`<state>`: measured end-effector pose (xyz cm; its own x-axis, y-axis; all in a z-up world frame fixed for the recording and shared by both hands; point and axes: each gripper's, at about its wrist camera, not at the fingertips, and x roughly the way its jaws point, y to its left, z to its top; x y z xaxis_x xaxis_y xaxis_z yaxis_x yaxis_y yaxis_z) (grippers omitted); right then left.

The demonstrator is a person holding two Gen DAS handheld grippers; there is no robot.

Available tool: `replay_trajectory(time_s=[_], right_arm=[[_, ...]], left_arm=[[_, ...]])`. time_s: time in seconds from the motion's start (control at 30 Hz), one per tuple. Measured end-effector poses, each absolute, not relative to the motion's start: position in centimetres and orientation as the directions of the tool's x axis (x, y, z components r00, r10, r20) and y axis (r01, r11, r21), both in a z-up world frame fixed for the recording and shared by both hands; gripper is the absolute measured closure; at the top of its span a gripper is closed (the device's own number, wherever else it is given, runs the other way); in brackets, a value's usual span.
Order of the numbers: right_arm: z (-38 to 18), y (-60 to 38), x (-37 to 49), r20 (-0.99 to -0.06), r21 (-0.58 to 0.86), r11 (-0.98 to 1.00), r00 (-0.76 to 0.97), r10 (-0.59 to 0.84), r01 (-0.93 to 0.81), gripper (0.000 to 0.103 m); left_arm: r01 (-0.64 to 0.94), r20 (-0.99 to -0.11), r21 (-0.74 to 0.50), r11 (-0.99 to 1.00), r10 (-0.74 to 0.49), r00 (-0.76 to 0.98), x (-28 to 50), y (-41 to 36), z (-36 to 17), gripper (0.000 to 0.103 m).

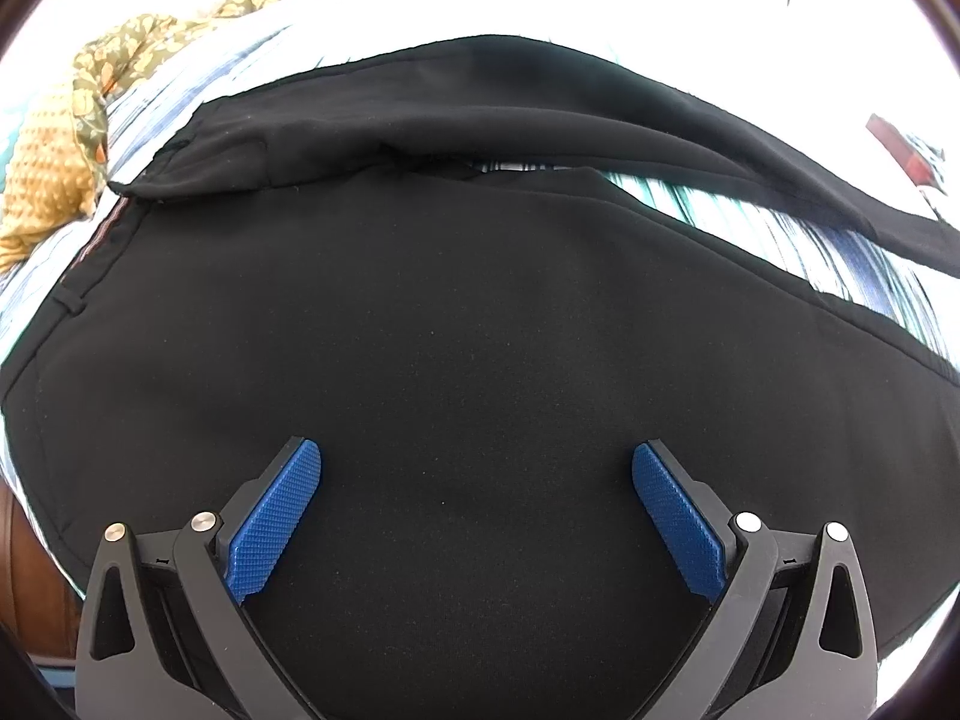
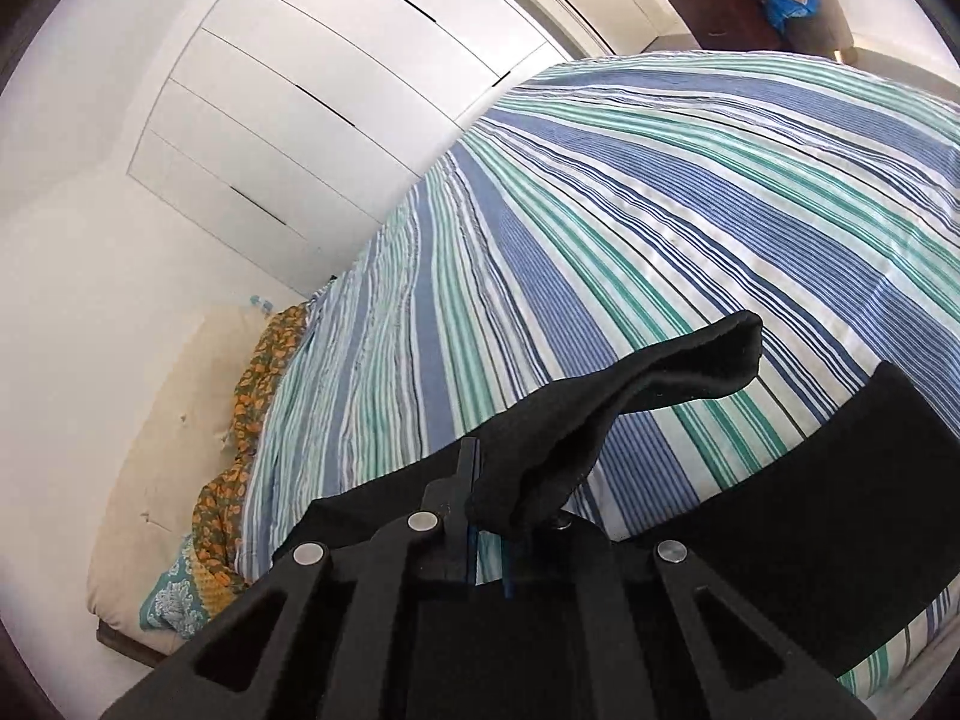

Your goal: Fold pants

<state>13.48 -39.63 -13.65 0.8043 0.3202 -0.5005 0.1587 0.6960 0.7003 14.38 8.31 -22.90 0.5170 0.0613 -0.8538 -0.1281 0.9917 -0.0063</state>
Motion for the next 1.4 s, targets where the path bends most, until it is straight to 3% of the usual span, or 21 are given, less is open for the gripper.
replay_trajectory(time_s=[0.53,0.73,0.93,1.17,1.2,1.27,1.3,1.4], right_arm=[[-10.3,-39.0,12.2,-0.414,0.755,0.654,0.807,0.421,0.046,0.097],[-9.2,-39.4,11.9,-0.381,0.777,0.63,0.807,0.451,0.014,0.097],[-8.3,-39.5,11.5,-0.353,0.785,0.619,0.802,0.482,-0.026,0.097],[-7.3,-39.8,10.1,-0.334,0.784,0.616,0.787,0.518,-0.073,0.098],[-7.0,-39.6,9.7,-0.331,0.78,0.619,0.782,0.528,-0.088,0.098],[-6.6,-39.6,8.8,-0.327,0.778,0.619,0.77,0.548,-0.11,0.098],[-6.5,-39.6,8.4,-0.327,0.778,0.617,0.764,0.557,-0.117,0.098],[-6.4,-39.9,7.9,-0.365,0.752,0.65,0.752,0.548,-0.109,0.098]], left_arm=[[-0.118,-0.889,-0.051,0.992,0.009,0.459,15.2,9.2,-21.7,0.001],[-0.184,-0.83,-0.374,0.909,-0.24,0.503,18.1,14.9,-17.2,0.001],[-0.251,-0.723,-0.642,0.724,-0.463,0.513,28.5,19.8,-15.8,0.001],[-0.342,-0.832,-0.53,0.776,-0.398,0.387,40.2,18.8,-17.9,0.002],[-0.355,-0.845,-0.512,0.782,-0.383,0.374,41.0,18.6,-18.3,0.005],[-0.372,-0.86,-0.491,0.788,-0.371,0.35,41.9,18.2,-19.0,0.05],[-0.374,-0.857,-0.503,0.779,-0.393,0.333,42.1,18.0,-19.4,0.102],[-0.319,-0.819,-0.531,0.785,-0.378,0.433,40.2,17.7,-16.2,0.099]])
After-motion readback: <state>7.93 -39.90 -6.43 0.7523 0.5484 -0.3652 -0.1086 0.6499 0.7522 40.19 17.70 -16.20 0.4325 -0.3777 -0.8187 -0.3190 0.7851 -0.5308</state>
